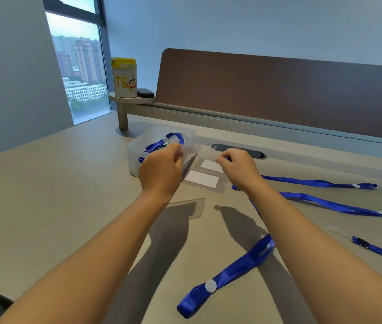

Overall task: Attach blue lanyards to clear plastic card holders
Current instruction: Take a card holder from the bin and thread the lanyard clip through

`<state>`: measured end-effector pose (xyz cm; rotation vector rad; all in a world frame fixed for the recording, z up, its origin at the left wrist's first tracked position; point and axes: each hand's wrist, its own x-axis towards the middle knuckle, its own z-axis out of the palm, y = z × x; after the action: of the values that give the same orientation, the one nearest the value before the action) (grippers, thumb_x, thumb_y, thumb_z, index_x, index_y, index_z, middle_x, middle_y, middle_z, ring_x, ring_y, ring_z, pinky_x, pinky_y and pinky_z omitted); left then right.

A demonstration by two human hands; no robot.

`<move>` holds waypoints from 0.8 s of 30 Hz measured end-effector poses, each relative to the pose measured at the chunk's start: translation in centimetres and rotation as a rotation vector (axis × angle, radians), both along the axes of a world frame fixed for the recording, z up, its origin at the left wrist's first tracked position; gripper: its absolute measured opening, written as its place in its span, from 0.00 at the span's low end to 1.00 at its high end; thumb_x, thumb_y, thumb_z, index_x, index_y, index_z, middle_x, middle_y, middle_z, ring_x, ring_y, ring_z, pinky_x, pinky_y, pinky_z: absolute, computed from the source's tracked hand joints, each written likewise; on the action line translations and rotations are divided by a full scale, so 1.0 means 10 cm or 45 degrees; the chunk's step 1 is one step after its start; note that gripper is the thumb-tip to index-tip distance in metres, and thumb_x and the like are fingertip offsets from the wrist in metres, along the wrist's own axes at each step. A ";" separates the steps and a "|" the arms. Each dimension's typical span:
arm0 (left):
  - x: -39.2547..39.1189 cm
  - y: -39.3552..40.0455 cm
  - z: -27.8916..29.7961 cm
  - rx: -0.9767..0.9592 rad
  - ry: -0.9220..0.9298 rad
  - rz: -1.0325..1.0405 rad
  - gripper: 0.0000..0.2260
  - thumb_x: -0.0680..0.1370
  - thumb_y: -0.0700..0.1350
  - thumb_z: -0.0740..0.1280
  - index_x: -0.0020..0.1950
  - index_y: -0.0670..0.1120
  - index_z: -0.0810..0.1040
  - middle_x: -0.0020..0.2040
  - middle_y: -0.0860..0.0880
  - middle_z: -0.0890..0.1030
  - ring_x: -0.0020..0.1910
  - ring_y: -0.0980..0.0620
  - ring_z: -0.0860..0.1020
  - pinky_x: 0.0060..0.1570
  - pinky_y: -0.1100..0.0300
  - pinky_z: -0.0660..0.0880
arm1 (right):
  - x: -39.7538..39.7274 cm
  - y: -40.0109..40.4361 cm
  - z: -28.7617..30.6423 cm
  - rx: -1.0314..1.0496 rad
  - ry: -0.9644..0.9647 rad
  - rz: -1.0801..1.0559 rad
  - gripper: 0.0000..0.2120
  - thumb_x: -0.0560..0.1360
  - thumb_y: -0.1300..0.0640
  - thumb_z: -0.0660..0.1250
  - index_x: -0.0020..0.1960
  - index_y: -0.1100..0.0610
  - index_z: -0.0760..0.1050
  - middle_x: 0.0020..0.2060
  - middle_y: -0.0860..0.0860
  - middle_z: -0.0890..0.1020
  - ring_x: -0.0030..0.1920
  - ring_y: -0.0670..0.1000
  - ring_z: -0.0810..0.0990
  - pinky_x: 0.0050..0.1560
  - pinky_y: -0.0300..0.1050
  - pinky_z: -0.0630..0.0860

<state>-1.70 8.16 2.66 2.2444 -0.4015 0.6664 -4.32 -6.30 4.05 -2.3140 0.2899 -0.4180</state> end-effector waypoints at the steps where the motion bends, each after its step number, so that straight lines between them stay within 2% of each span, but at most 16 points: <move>1: 0.01 0.01 -0.01 -0.002 0.023 0.000 0.11 0.78 0.45 0.61 0.58 0.43 0.77 0.57 0.41 0.81 0.53 0.42 0.78 0.49 0.52 0.78 | 0.03 0.00 0.00 0.038 -0.068 -0.030 0.12 0.79 0.60 0.55 0.58 0.64 0.71 0.42 0.54 0.72 0.41 0.51 0.69 0.34 0.40 0.66; 3: 0.02 0.02 -0.04 0.010 0.066 -0.011 0.11 0.78 0.45 0.61 0.58 0.43 0.76 0.58 0.41 0.80 0.54 0.42 0.78 0.49 0.52 0.78 | 0.06 -0.02 0.03 0.146 -0.181 -0.015 0.16 0.79 0.62 0.54 0.66 0.61 0.62 0.42 0.51 0.69 0.40 0.48 0.69 0.39 0.40 0.68; 5: -0.01 0.04 -0.06 0.038 0.096 -0.031 0.12 0.78 0.45 0.61 0.59 0.43 0.75 0.60 0.41 0.79 0.56 0.42 0.77 0.51 0.52 0.77 | 0.04 -0.06 0.05 0.131 -0.221 0.024 0.23 0.78 0.68 0.54 0.71 0.59 0.55 0.45 0.51 0.66 0.40 0.45 0.68 0.42 0.36 0.70; 8: -0.09 0.06 -0.11 0.090 0.124 -0.068 0.12 0.78 0.44 0.61 0.59 0.43 0.75 0.59 0.42 0.80 0.56 0.42 0.77 0.51 0.52 0.77 | -0.09 -0.14 -0.07 0.004 -0.028 0.058 0.33 0.74 0.71 0.56 0.75 0.56 0.48 0.52 0.51 0.62 0.44 0.43 0.67 0.51 0.44 0.69; 10: -0.17 0.04 -0.14 0.121 0.136 -0.103 0.11 0.78 0.44 0.61 0.58 0.43 0.77 0.56 0.42 0.81 0.53 0.42 0.78 0.50 0.52 0.76 | -0.24 -0.19 -0.23 -0.067 0.224 0.104 0.36 0.74 0.72 0.57 0.76 0.55 0.46 0.52 0.50 0.66 0.50 0.48 0.70 0.55 0.47 0.70; 12: -0.27 0.03 -0.20 0.161 0.153 -0.141 0.11 0.78 0.44 0.61 0.57 0.43 0.77 0.55 0.42 0.82 0.52 0.43 0.78 0.48 0.53 0.75 | -0.42 -0.21 -0.39 -0.192 0.479 0.146 0.36 0.74 0.72 0.57 0.76 0.54 0.47 0.55 0.52 0.68 0.57 0.54 0.69 0.57 0.48 0.71; 13: -0.32 0.03 -0.22 0.183 0.163 -0.156 0.11 0.79 0.44 0.60 0.57 0.43 0.77 0.55 0.42 0.82 0.52 0.43 0.78 0.47 0.54 0.75 | -0.52 -0.21 -0.45 -0.241 0.583 0.159 0.35 0.74 0.71 0.57 0.76 0.54 0.48 0.61 0.54 0.68 0.61 0.56 0.69 0.59 0.48 0.71; 14: -0.37 0.03 -0.24 0.198 0.174 -0.172 0.11 0.79 0.44 0.60 0.57 0.43 0.77 0.55 0.42 0.82 0.52 0.43 0.78 0.47 0.55 0.74 | -0.61 -0.21 -0.52 -0.258 0.674 0.167 0.34 0.74 0.71 0.58 0.75 0.54 0.50 0.67 0.56 0.65 0.66 0.56 0.68 0.61 0.48 0.71; 16: -0.46 0.03 -0.27 0.216 0.186 -0.202 0.11 0.78 0.44 0.61 0.57 0.43 0.77 0.56 0.42 0.81 0.53 0.42 0.78 0.48 0.55 0.75 | -0.77 -0.21 -0.60 -0.207 0.821 0.191 0.33 0.74 0.71 0.58 0.75 0.55 0.52 0.72 0.56 0.62 0.70 0.56 0.64 0.66 0.49 0.68; 20: -0.59 -0.01 -0.31 0.260 0.169 -0.231 0.11 0.78 0.43 0.61 0.58 0.42 0.76 0.57 0.41 0.80 0.54 0.41 0.77 0.51 0.52 0.76 | -0.94 -0.24 -0.63 -0.178 0.909 0.254 0.33 0.73 0.68 0.63 0.73 0.53 0.57 0.71 0.55 0.64 0.67 0.54 0.67 0.65 0.49 0.69; 24: -0.63 -0.03 -0.34 0.286 0.183 -0.215 0.11 0.78 0.43 0.62 0.59 0.42 0.76 0.58 0.40 0.80 0.55 0.40 0.77 0.52 0.50 0.77 | -0.99 -0.25 -0.68 -0.332 0.699 0.176 0.19 0.72 0.58 0.68 0.63 0.56 0.72 0.63 0.55 0.73 0.57 0.52 0.73 0.54 0.43 0.71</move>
<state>-8.01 7.85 -0.74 2.4177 -0.6119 0.3852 -14.21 -8.81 -2.71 -2.6546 0.3508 0.2760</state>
